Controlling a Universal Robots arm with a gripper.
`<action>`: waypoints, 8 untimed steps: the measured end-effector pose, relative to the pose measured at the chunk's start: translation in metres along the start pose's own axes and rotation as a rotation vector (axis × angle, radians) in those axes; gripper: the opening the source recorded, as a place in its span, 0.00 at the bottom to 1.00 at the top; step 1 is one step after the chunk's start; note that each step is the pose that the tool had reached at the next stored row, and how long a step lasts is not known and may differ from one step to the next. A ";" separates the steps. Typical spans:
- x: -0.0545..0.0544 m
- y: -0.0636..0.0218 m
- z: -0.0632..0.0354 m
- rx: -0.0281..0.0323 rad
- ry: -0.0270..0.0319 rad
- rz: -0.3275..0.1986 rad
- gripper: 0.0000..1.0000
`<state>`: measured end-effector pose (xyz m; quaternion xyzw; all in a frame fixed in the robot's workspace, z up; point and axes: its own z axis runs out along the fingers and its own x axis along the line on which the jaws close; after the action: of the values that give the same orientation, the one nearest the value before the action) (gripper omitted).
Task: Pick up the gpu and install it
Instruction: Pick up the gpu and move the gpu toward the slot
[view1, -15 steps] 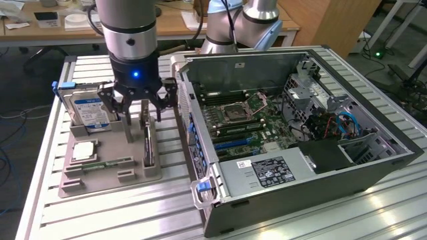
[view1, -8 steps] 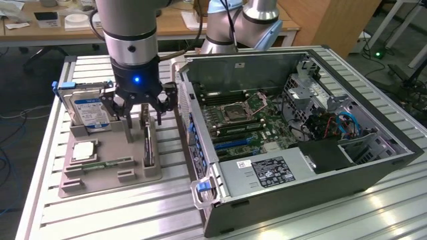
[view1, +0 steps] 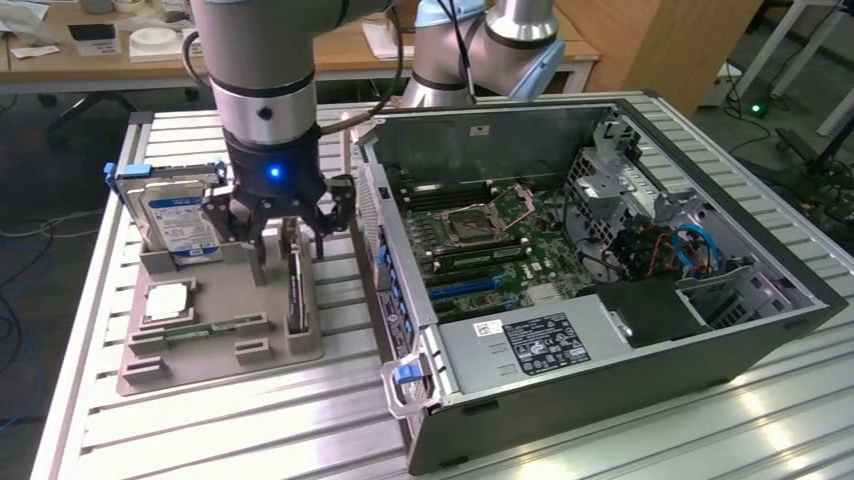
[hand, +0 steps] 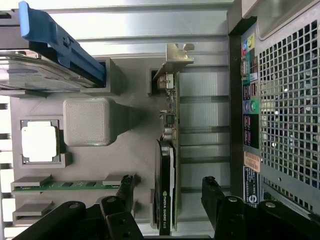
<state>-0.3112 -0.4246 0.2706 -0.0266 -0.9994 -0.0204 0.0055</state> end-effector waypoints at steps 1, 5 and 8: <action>0.000 -0.0003 0.0012 0.0000 -0.0001 0.001 0.66; 0.000 -0.0015 0.0062 0.0000 -0.0002 0.006 0.66; 0.000 -0.0022 0.0111 -0.0001 -0.0004 0.010 0.66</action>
<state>-0.3112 -0.4263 0.2594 -0.0315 -0.9993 -0.0204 0.0054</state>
